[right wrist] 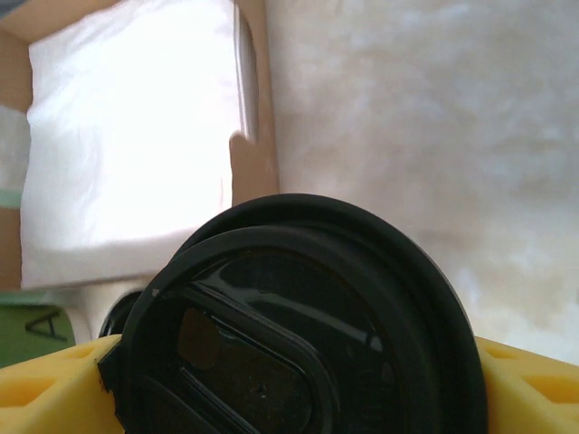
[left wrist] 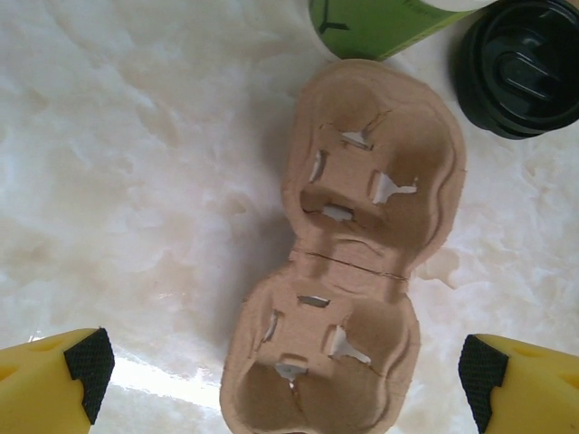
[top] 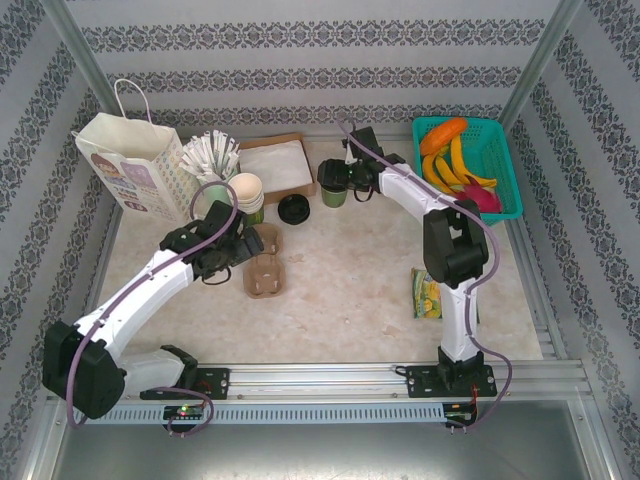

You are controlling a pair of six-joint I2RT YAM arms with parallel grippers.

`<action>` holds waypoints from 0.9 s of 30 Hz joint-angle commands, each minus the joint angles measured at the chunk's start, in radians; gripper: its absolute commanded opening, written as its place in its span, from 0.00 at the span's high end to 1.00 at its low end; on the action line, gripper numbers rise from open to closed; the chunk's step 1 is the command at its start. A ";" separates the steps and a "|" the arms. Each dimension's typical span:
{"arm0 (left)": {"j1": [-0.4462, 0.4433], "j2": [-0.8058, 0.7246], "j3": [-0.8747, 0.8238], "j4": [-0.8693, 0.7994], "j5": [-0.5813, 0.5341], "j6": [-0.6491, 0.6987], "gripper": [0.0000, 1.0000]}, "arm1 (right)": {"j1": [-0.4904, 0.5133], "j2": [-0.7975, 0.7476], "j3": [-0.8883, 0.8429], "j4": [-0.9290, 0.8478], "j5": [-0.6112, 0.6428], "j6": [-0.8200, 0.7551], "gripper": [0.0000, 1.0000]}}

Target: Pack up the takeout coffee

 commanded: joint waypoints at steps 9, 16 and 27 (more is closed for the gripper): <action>0.028 -0.047 -0.063 0.051 0.007 -0.036 0.00 | -0.003 0.228 0.365 -0.205 0.059 0.040 0.14; 0.031 -0.035 -0.071 0.067 0.043 -0.021 0.00 | -0.007 0.270 0.469 -0.258 0.072 0.053 0.10; 0.038 -0.020 -0.084 0.072 0.061 -0.015 0.00 | -0.008 0.200 0.459 -0.253 0.071 0.028 0.02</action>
